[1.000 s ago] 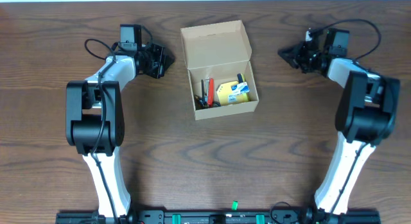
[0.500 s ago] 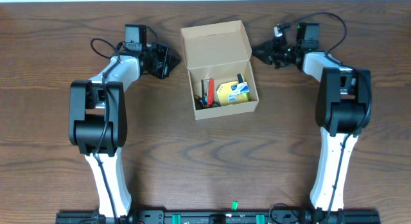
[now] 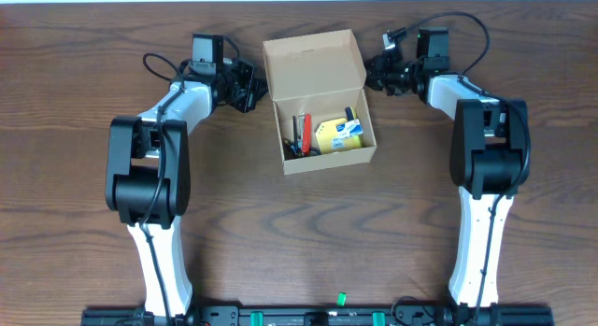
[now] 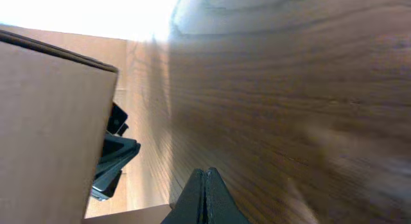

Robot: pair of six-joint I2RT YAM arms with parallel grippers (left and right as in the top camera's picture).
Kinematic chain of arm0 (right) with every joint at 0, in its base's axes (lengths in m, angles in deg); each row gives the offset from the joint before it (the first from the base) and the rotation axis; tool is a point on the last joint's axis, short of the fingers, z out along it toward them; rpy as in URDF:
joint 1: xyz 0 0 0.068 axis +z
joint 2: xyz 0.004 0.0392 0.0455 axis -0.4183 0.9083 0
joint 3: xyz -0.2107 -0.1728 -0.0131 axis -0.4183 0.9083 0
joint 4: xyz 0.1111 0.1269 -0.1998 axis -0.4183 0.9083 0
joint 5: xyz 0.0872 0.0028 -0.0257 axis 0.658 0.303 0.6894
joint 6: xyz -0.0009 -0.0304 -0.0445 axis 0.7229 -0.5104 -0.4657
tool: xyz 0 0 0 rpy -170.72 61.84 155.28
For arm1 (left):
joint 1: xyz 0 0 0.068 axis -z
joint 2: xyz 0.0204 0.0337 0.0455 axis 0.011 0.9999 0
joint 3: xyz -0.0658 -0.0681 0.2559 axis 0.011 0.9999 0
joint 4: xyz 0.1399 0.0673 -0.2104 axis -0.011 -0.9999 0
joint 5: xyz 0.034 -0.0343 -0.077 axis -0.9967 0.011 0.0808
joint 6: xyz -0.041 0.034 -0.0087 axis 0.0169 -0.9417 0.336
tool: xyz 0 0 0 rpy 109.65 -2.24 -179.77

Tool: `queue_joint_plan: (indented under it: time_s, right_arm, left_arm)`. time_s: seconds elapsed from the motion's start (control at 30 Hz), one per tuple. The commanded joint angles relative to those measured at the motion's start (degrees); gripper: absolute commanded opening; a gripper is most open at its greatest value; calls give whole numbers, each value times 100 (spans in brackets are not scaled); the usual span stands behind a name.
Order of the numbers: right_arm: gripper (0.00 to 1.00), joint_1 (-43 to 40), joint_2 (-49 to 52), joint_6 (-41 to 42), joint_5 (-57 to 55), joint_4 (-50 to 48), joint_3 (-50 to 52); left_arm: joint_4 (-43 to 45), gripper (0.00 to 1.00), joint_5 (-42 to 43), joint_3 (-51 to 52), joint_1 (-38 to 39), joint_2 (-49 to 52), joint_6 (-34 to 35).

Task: Pack container
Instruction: 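Raise both grippers to the box lid's far edge, then push the lid flap forward with both grippers to close it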

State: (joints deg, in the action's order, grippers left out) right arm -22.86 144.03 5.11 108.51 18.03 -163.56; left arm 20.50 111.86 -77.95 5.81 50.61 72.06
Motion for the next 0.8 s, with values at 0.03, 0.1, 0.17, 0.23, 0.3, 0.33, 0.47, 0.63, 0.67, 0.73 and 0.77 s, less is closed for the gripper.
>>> queue_joint_plan:
  time_s: [0.03,0.1,0.17,0.23,0.3,0.33,0.47,0.63,0.67,0.73,0.77]
  right_arm:
    - [1,131,133,39,223,-33,-138]
    - [1,164,131,37,289,-76,-151]
    - [1,190,131,35,345,-94,-181]
    - [1,203,131,28,369,-96,-208]
    - [1,201,129,-9,487,-186,-236]
    - [1,201,120,-9,551,-269,-240]
    - [1,201,92,-11,671,-396,-256]
    - [1,201,68,-140,951,-470,-280]
    - [1,201,52,-140,984,-476,-282]
    - [1,197,-9,-201,1014,-479,-282]
    - [1,197,-52,-264,1038,-476,-282]
  left_arm:
    - [83,6,199,-79,9,87,125]
    - [188,6,304,-79,7,87,133]
    - [295,5,363,-79,7,87,205]
    - [446,6,463,-79,-2,87,240]
    - [560,6,520,-79,-9,87,278]
    - [625,6,575,-79,-13,87,278]
    - [713,6,654,-90,-15,87,275]
    - [778,6,859,-162,-116,87,245]
    - [782,5,942,-195,-149,87,225]
    - [785,6,1104,-289,-225,85,133]
    - [782,6,1178,-341,-245,85,103]
